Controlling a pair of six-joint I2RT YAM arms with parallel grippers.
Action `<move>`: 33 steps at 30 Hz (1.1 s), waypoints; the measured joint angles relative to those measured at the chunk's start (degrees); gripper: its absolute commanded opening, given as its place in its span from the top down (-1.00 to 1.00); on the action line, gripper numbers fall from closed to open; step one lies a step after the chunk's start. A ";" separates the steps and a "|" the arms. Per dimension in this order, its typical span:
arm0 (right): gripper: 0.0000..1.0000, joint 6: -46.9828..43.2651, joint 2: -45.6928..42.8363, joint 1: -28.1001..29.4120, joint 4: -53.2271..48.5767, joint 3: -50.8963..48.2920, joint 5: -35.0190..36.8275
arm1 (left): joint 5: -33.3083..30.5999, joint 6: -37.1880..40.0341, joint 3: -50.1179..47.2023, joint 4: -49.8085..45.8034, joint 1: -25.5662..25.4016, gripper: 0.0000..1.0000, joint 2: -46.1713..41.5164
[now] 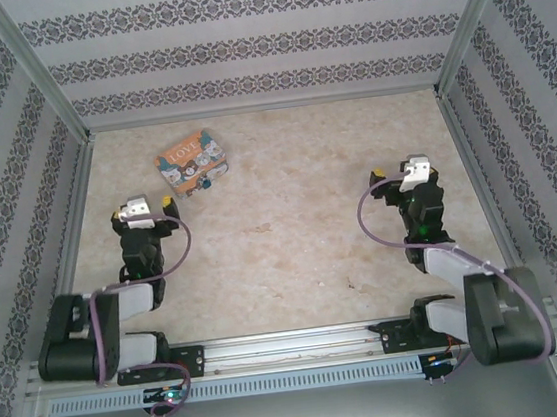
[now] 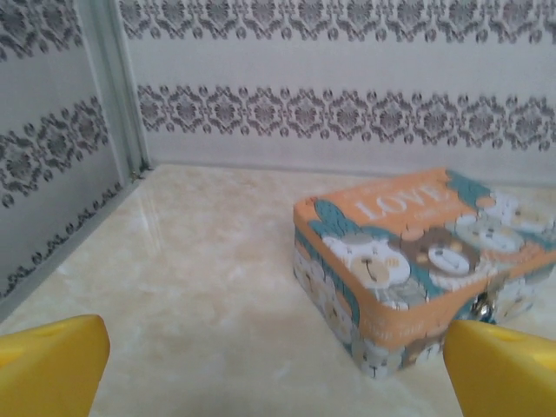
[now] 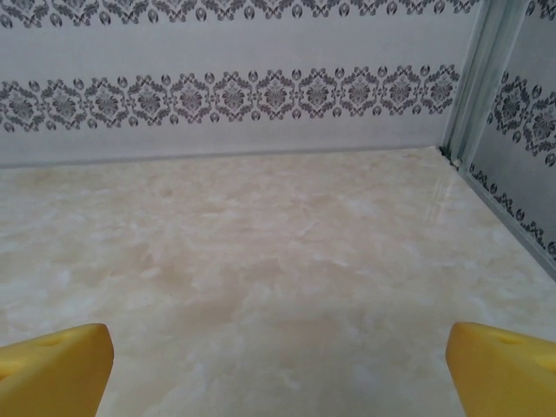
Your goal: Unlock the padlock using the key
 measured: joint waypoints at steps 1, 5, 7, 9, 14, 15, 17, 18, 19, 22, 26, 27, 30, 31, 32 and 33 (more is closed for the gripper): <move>-0.97 0.57 -1.64 0.15 -2.78 0.22 -0.37 | -0.63 -0.46 1.55 -3.65 0.00 -0.99 -2.49; -0.97 2.71 -5.22 0.48 -11.58 2.38 -2.40 | -2.49 -2.95 6.64 -14.12 0.00 -0.99 -9.29; -0.97 4.15 -6.12 0.48 -15.45 4.50 -4.31 | -3.26 -4.70 8.74 -19.65 0.00 -0.99 -11.32; -0.97 5.73 -6.69 0.52 -18.03 6.34 -6.16 | -3.63 -6.38 10.88 -24.50 0.00 -0.99 -12.07; -0.97 10.78 -7.04 1.25 -23.10 10.36 -11.58 | -5.33 -9.33 16.55 -34.16 0.00 -0.99 -11.10; -0.97 12.00 -7.04 1.25 -24.13 11.15 -13.07 | -5.90 -9.88 17.90 -36.17 0.02 -0.99 -10.36; -0.97 14.14 -6.86 1.64 -25.83 12.59 -15.74 | -6.47 -10.80 20.46 -39.41 0.02 -0.99 -8.61; -0.97 15.10 -6.64 1.95 -26.45 13.31 -17.20 | -6.47 -11.17 21.75 -40.81 0.07 -0.99 -7.61; -0.97 16.15 -6.32 2.32 -27.06 14.01 -18.64 | -6.32 -11.50 22.95 -41.77 0.07 -0.99 -6.47; -0.97 18.18 -5.77 3.80 -28.61 15.32 -22.08 | -5.73 -11.93 25.57 -43.45 0.13 -0.99 -3.48; -0.97 19.63 -5.22 6.01 -31.12 16.72 -25.07 | -3.43 -12.74 31.39 -47.56 0.70 -0.99 2.05; -0.97 19.89 -5.14 6.69 -31.71 17.00 -25.55 | -2.56 -13.18 33.42 -48.74 1.20 -0.99 3.76; -0.97 20.37 -5.09 8.44 -32.65 17.29 -26.47 | 0.66 -14.67 39.01 -51.95 2.89 -0.99 8.15; -0.97 20.37 -5.05 9.03 -33.00 17.29 -26.51 | 1.95 -15.26 41.05 -52.89 3.56 -0.99 9.84; -0.97 20.33 -4.96 9.51 -33.38 17.29 -26.49 | 3.54 -16.15 43.25 -53.96 4.33 -0.99 11.80; -0.97 20.31 -4.76 9.94 -33.64 17.29 -26.49 | 4.94 -16.81 44.76 -54.55 4.92 -0.99 13.22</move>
